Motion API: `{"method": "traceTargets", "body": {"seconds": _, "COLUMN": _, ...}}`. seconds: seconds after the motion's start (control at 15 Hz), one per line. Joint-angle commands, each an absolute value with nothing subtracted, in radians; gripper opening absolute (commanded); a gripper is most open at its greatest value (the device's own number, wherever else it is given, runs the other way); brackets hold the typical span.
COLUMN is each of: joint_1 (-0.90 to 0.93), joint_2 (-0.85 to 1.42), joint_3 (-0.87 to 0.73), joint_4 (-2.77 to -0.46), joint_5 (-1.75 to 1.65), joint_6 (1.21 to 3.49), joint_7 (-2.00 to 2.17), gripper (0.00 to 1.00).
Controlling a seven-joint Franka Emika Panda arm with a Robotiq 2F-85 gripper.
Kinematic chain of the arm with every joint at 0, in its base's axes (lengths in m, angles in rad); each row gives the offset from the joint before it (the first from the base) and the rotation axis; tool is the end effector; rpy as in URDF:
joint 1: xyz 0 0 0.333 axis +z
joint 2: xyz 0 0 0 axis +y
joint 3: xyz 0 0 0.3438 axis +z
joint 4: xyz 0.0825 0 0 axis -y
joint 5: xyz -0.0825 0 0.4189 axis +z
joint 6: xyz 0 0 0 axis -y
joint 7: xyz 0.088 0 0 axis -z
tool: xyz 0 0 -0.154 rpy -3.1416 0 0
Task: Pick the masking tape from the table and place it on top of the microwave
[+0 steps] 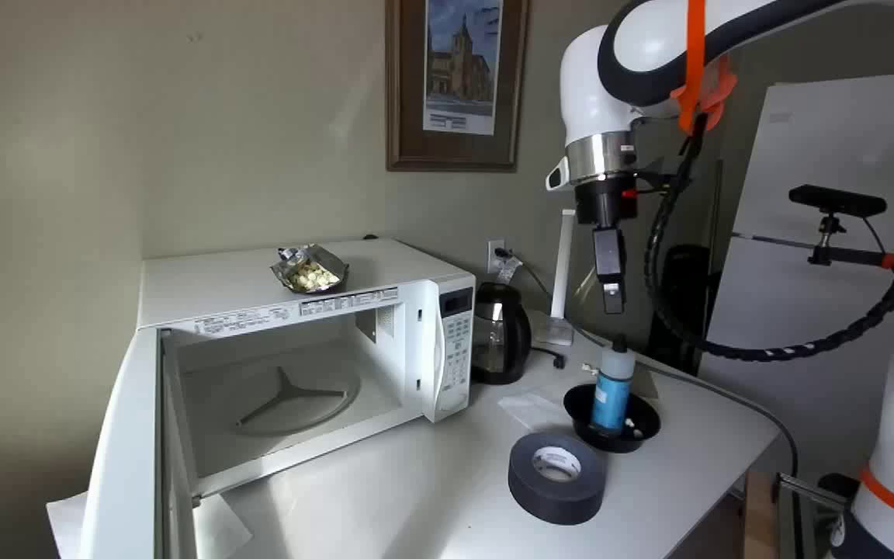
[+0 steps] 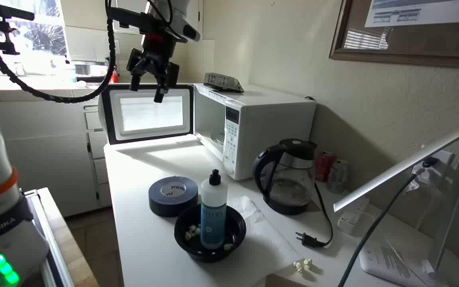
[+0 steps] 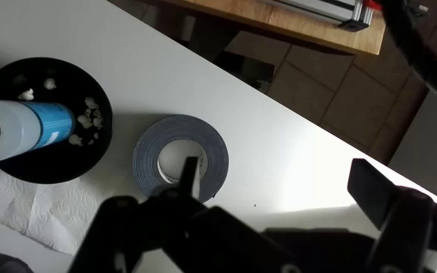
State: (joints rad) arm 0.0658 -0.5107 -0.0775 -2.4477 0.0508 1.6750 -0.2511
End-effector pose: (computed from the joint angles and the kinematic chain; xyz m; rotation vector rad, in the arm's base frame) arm 0.3699 0.0030 0.4287 -2.9765 -0.3624 0.3778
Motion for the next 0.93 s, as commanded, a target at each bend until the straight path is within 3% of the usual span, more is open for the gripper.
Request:
{"method": "traceTargets", "body": {"seconds": 0.0, "joint_1": 0.056, "joint_2": -0.51, "joint_3": -0.069, "joint_4": -2.446, "joint_5": 0.054, "joint_6": 1.673, "joint_7": -0.255, "gripper": 1.0}}
{"method": "traceTargets", "body": {"seconds": 0.87, "joint_1": 0.055, "joint_2": -0.498, "joint_3": -0.063, "joint_4": -2.451, "joint_5": 0.053, "joint_6": 1.693, "joint_7": -0.243, "gripper": 1.0}}
